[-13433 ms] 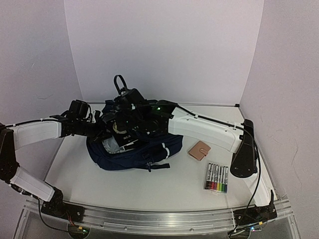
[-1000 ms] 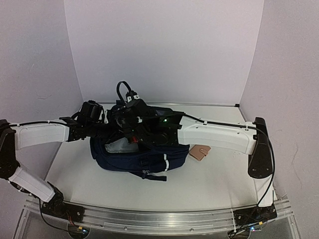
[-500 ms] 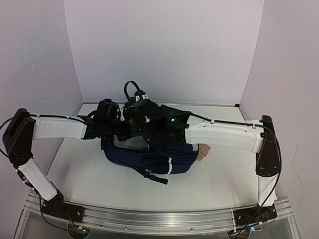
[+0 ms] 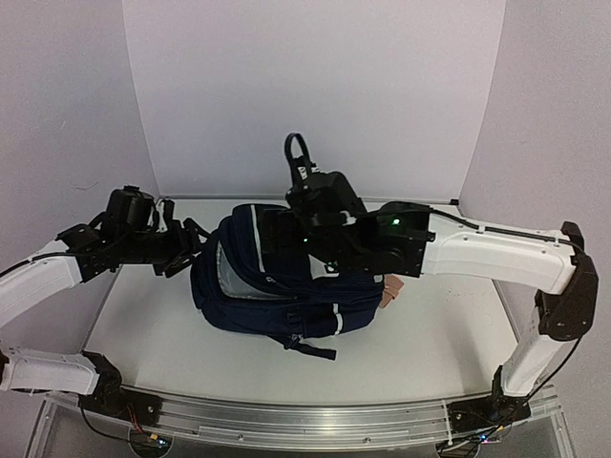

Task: Pack the student bag
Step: Place the stationery in the student bag, then zip the student bag at the center of the board.

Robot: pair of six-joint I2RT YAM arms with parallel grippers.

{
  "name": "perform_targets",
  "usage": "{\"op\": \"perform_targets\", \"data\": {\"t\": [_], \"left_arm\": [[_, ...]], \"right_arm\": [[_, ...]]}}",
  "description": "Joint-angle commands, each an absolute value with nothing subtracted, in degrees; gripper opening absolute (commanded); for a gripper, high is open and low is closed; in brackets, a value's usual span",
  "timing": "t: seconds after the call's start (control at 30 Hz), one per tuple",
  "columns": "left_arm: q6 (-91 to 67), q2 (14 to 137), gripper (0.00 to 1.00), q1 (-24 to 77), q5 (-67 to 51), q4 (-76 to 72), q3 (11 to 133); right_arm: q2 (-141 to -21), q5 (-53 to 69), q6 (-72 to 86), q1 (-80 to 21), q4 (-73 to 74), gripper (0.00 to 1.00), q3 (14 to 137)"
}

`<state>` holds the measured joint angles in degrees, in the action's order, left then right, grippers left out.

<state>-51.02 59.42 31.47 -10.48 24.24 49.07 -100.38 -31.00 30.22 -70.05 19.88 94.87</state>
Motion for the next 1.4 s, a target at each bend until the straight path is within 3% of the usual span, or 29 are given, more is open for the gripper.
{"op": "perform_targets", "data": {"t": [0.0,0.3,0.47,0.6,0.77,1.0,1.37], "left_arm": [[-45.9,54.4,0.81,23.8,-11.4,36.4,50.6],[-31.6,76.9,0.92,21.5,-21.8,28.1,70.9],[-22.5,90.5,0.94,21.4,-25.0,24.2,85.0],[-19.7,101.7,0.93,21.4,-28.9,24.2,92.5],[-19.6,108.8,0.90,21.9,-32.3,28.5,94.4],[-20.9,101.1,0.89,23.4,-39.8,23.9,78.0],[-31.7,72.8,0.89,29.8,-37.2,21.9,53.5]], "right_arm": [[-94.2,-26.4,38.3,-64.5,26.6,0.98,88.6],[-83.1,-12.5,50.3,-53.4,24.2,0.98,67.6],[-79.1,-3.2,56.4,-50.5,11.8,0.97,56.2],[-80.0,2.6,60.3,-50.1,-2.5,0.92,48.6],[-86.0,3.0,60.4,-50.0,-9.5,0.85,47.6],[-95.9,-0.2,50.8,-48.1,-10.5,0.85,56.9],[-111.8,5.7,34.5,-40.9,-9.8,0.87,79.0]]}}
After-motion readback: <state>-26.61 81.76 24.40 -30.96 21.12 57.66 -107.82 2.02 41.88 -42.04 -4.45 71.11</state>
